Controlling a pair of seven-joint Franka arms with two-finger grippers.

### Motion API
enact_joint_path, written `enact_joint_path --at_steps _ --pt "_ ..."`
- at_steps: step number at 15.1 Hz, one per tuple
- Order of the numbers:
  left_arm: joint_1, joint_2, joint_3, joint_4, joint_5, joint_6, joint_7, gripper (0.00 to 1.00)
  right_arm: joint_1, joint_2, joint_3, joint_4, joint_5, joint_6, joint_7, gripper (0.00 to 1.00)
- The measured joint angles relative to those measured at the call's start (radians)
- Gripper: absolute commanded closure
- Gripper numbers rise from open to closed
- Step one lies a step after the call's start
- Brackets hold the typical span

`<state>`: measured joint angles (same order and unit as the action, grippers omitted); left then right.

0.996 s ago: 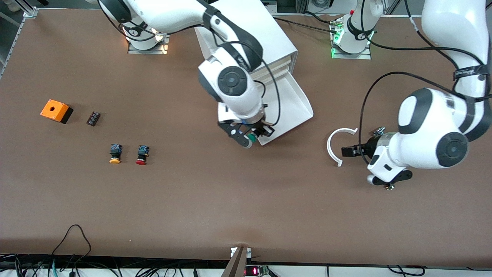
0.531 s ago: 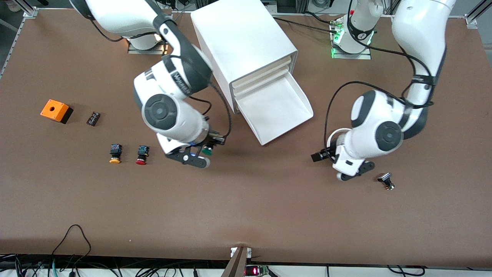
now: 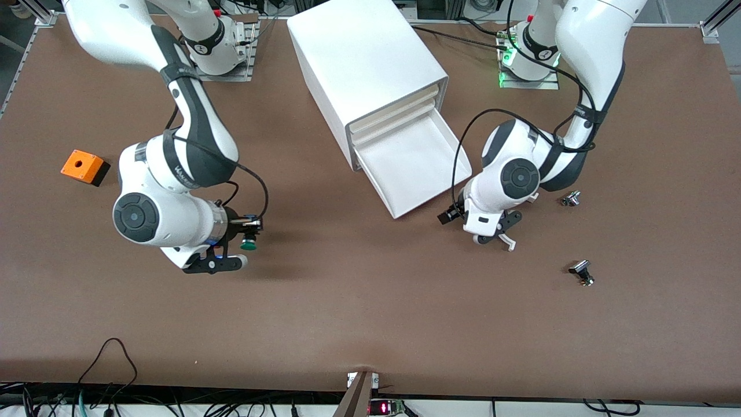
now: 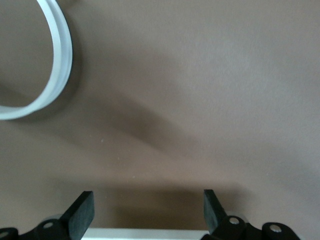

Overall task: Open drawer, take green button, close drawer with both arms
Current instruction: 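Place the green button by the red button while the left gripper closes the drawer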

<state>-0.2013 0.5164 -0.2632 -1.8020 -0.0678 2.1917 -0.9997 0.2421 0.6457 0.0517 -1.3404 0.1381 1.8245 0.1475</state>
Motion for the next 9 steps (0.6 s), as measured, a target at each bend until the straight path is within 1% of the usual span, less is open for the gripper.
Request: enact_joint_path --at_steps 5,7,9 --pt "-0.011 0.0 0.0 -0.057 0.0 0.083 -0.004 0.05 -0.008 -0.043 -0.012 -0.297 0.0 0.302 -0.084 1.0" --pt "-0.026 0.0 0.0 -0.072 0.0 0.098 -0.005 0.05 -0.007 -0.044 -0.012 -0.386 0.0 0.415 -0.088 1.0" --pt "-0.046 -0.001 0.0 -0.09 0.0 0.116 -0.011 0.04 -0.006 -0.044 -0.012 -0.446 0.0 0.483 -0.089 1.0"
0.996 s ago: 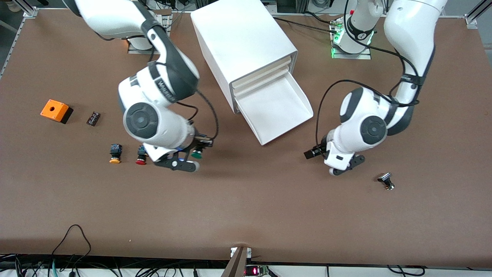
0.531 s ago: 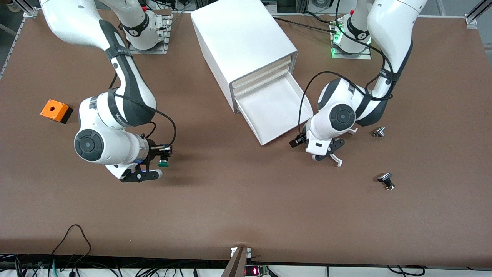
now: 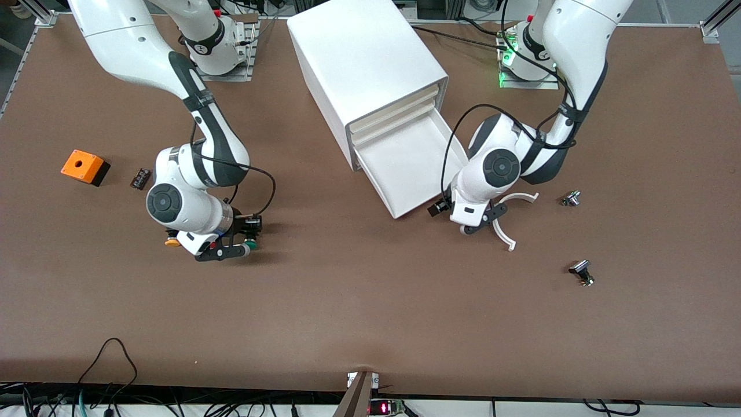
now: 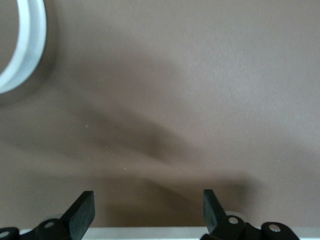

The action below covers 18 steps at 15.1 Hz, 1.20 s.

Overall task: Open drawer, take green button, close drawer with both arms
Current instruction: 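Place the green button by the red button while the left gripper closes the drawer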

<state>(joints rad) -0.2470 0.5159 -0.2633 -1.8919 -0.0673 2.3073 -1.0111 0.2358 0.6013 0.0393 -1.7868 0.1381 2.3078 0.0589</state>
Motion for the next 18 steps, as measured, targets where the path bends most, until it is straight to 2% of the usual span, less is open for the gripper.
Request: enact_joint_path --at_steps 3,4,6,7,8,13,18 --pt "-0.027 -0.001 0.0 -0.02 0.007 0.014 -0.002 0.03 0.0 0.001 0.0 -0.033 0.0 0.03 0.0 1.0" --pt "-0.035 -0.003 0.0 -0.02 0.008 0.014 -0.002 0.03 0.0 0.002 0.0 -0.037 0.0 0.035 0.0 0.91" --pt "-0.049 -0.017 -0.001 -0.032 0.009 0.01 -0.002 0.03 0.001 0.007 0.0 -0.038 0.0 0.038 0.0 0.35" --pt "-0.056 -0.027 -0.004 -0.044 0.009 0.009 -0.002 0.03 0.001 0.007 0.0 -0.038 0.0 0.039 0.0 0.15" --pt "-0.061 -0.035 -0.015 -0.058 0.009 0.009 -0.002 0.03 0.001 0.007 0.0 -0.037 0.0 0.04 0.0 0.01" --pt "-0.078 -0.052 -0.083 -0.1 0.009 0.008 -0.009 0.02 0.0 -0.027 -0.014 -0.01 0.0 0.034 0.0 0.01" --pt "-0.078 -0.052 -0.133 -0.102 0.009 -0.035 -0.01 0.02 -0.004 -0.148 -0.103 0.031 0.0 -0.148 -0.065 0.01"
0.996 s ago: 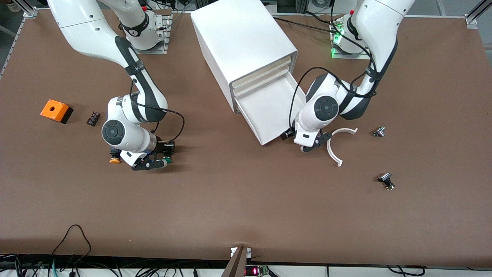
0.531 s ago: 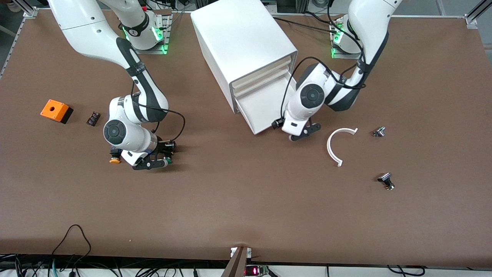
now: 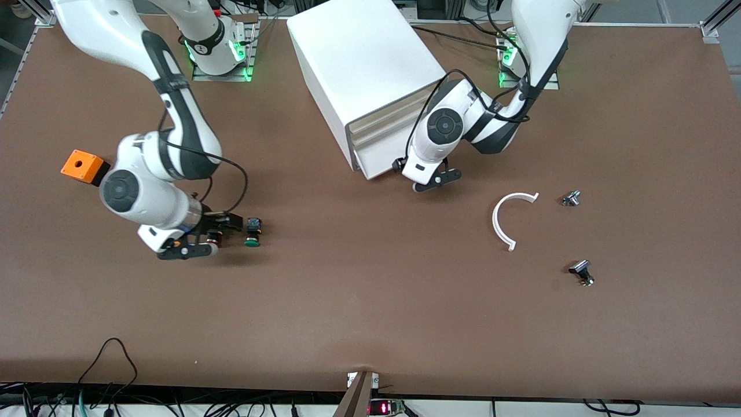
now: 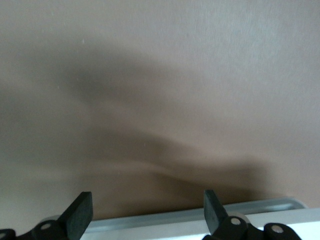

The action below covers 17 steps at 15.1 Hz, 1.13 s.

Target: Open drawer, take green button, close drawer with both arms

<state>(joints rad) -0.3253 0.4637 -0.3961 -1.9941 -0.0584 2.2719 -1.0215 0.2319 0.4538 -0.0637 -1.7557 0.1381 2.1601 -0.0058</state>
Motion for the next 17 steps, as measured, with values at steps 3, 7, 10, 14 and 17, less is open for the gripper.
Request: enact_joint_path --at_steps 3,7,10,14,17 --pt "0.0 0.0 -0.029 0.0 0.0 -0.032 -0.011 0.02 -0.001 -0.086 -0.054 0.004 0.0 -0.098 -0.076 0.01" --pt "0.0 0.0 -0.063 -0.001 0.0 -0.041 -0.039 0.02 -0.003 -0.193 -0.098 0.005 -0.015 -0.194 -0.11 0.01" --pt "0.0 0.0 -0.068 -0.003 0.0 -0.043 -0.045 0.02 -0.003 -0.26 -0.1 0.005 -0.05 -0.241 -0.11 0.01" --pt "-0.001 0.0 -0.084 -0.006 0.0 -0.045 -0.053 0.02 -0.003 -0.325 -0.125 0.005 -0.058 -0.318 -0.11 0.01" --pt "-0.003 0.0 -0.089 -0.008 0.0 -0.045 -0.056 0.02 -0.003 -0.357 -0.136 0.009 -0.067 -0.356 -0.072 0.01"
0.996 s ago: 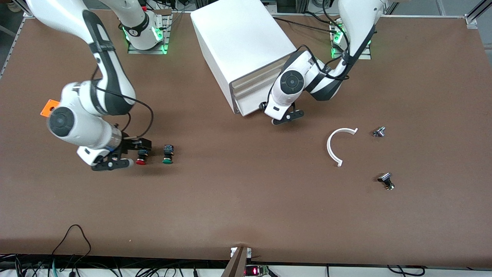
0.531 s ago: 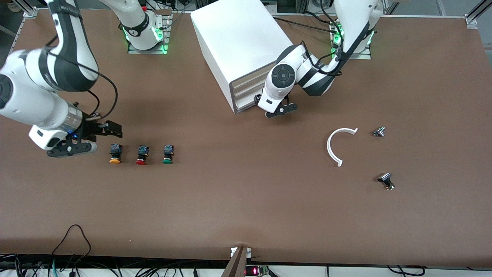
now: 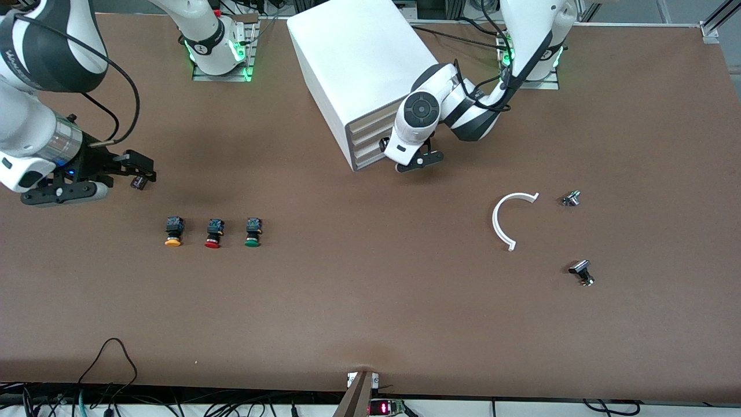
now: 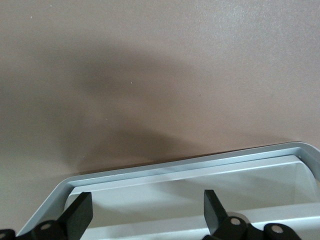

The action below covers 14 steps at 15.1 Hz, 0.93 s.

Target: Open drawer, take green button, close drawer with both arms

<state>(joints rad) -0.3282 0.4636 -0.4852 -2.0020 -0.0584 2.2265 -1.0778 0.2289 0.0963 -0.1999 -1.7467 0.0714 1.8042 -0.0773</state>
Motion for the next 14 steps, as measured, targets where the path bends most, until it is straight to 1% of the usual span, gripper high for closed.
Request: enact_joint_path --at_steps 2,3,6,9,11,14 --pt "0.0 0.0 -0.001 0.0 0.0 -0.004 -0.001 0.02 -0.007 -0.019 0.002 0.01 -0.014 -0.033 0.047 0.01" --pt "0.0 0.0 -0.001 0.0 0.0 -0.005 -0.001 0.02 -0.026 -0.031 0.023 0.014 -0.021 -0.046 0.06 0.01" --pt "0.003 -0.003 0.0 0.004 0.0 -0.012 0.0 0.01 -0.141 -0.076 0.144 0.019 -0.032 -0.087 0.086 0.01" --pt "0.04 -0.034 0.003 0.017 0.001 -0.038 0.019 0.01 -0.218 -0.121 0.215 0.019 -0.033 -0.113 0.107 0.01" --pt "0.092 -0.072 0.006 0.04 0.001 -0.091 0.09 0.01 -0.243 -0.141 0.243 0.019 -0.033 -0.118 0.112 0.01" --pt "0.206 -0.136 0.012 0.13 0.001 -0.267 0.267 0.01 -0.245 -0.148 0.251 0.019 -0.05 -0.121 0.115 0.01"
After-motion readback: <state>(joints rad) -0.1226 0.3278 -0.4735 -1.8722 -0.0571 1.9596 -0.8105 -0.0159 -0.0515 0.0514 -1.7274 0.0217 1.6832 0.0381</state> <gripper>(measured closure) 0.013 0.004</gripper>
